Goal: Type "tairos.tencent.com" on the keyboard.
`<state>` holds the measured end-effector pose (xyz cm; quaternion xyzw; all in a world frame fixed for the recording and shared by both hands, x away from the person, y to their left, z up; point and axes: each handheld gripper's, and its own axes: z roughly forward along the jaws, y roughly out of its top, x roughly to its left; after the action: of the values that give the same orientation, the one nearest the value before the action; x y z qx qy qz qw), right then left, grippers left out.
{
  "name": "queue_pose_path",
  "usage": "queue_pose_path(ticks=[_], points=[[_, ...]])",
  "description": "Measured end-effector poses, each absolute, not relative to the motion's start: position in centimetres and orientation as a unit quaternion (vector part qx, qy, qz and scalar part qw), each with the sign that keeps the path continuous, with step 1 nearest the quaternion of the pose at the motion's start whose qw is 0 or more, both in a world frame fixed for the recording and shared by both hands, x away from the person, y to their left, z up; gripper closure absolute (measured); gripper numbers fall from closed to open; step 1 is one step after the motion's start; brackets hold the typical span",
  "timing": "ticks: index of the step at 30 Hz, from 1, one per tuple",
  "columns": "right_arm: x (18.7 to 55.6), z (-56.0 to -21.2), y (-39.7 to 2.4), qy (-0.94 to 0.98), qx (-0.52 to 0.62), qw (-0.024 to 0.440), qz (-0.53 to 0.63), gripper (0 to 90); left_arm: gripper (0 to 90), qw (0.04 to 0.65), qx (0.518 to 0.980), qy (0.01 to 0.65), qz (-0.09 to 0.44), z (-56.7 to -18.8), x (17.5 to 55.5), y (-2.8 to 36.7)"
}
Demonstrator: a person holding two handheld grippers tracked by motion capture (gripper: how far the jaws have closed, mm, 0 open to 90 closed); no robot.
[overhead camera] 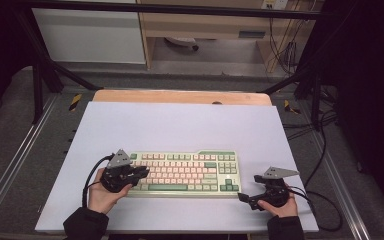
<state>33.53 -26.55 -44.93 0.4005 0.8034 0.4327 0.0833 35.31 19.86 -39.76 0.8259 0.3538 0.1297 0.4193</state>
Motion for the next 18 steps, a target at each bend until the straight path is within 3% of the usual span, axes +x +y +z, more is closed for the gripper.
queue_pose_path(ticks=[10,18], points=[[33.5,-45.0,-26.5,0.805,0.399,0.083,0.432,0.5,89.5,0.416,0.83,0.351,0.123,-40.2,36.2,18.0],[33.6,-45.0,-26.5,0.806,0.399,0.082,0.43,0.5,89.9,0.411,0.834,0.348,0.121,-40.6,36.7,16.8]])
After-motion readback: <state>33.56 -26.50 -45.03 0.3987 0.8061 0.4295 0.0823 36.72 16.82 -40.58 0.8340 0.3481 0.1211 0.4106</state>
